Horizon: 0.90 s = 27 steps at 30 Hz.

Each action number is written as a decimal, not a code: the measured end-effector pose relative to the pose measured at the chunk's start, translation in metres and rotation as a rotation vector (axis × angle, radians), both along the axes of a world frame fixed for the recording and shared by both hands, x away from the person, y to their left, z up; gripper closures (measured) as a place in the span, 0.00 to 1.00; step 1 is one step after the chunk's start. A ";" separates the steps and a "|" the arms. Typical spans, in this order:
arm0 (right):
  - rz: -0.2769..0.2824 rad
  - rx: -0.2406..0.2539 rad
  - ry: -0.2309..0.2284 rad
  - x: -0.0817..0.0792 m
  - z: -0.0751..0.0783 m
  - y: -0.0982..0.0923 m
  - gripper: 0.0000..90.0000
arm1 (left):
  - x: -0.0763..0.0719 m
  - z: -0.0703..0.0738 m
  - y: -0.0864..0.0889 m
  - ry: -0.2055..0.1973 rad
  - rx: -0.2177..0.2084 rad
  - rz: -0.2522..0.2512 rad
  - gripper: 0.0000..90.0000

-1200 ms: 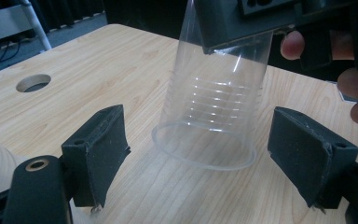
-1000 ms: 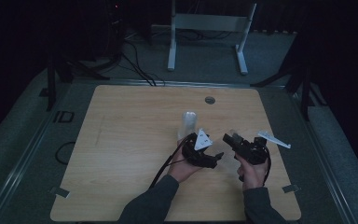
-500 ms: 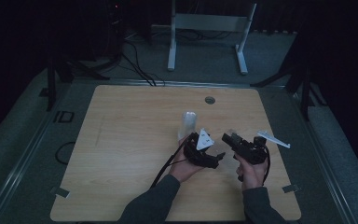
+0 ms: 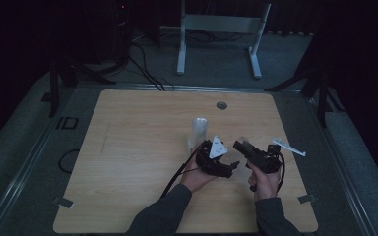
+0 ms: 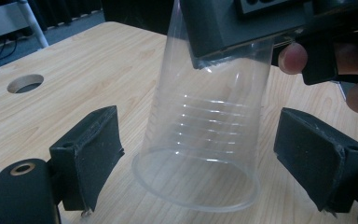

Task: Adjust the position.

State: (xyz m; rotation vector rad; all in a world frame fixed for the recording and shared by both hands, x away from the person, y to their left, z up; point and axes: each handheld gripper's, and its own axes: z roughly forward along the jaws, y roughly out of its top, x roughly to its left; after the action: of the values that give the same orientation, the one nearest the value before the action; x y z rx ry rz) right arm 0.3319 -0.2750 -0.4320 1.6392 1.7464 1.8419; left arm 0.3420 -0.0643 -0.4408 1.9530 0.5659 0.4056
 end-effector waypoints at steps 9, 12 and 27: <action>0.002 0.028 0.019 0.001 -0.002 -0.001 0.46 | 0.002 -0.002 -0.001 0.018 -0.013 -0.007 0.16; 0.002 0.034 0.026 0.001 -0.003 -0.001 0.46 | 0.002 -0.003 -0.002 0.018 -0.012 -0.010 0.16; 0.015 0.083 0.045 0.002 -0.005 -0.001 0.46 | 0.003 -0.006 -0.004 0.022 -0.012 -0.021 0.17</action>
State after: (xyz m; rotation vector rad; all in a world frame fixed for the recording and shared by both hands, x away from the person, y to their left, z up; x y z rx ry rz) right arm 0.3341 -0.2757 -0.4371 1.7155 1.7264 1.9225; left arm 0.3449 -0.0681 -0.4464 1.9524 0.5607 0.3668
